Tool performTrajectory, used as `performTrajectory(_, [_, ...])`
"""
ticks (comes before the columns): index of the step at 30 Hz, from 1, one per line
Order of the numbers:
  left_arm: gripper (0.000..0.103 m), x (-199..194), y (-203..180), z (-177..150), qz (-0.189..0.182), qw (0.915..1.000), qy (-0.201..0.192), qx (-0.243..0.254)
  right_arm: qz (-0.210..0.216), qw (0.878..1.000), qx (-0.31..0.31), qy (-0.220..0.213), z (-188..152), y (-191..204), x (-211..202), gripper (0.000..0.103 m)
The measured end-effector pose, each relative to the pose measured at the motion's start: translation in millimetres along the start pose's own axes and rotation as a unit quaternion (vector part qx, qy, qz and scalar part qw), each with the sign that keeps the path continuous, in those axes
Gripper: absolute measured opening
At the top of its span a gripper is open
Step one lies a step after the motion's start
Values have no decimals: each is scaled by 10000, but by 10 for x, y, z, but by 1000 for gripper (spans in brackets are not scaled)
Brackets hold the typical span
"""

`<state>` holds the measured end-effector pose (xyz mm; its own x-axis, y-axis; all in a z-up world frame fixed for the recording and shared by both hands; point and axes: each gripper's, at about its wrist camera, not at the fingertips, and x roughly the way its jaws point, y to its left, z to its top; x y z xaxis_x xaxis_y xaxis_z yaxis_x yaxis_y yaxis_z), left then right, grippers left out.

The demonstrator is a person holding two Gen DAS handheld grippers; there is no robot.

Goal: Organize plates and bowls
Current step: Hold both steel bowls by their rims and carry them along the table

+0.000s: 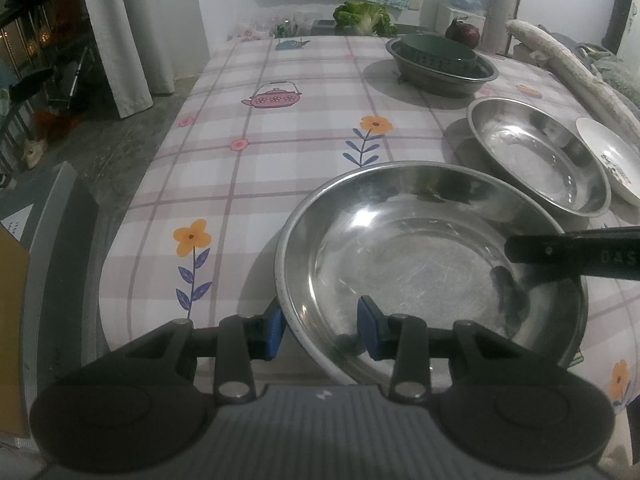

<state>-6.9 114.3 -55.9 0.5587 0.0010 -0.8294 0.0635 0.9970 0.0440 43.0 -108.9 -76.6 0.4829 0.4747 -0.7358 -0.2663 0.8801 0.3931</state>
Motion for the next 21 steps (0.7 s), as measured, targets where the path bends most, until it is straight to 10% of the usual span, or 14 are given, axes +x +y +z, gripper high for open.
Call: performTrajectory(21, [39, 34, -49, -49, -91, 9999, 130, 67, -20, 9998, 186, 112, -34, -70, 64, 19])
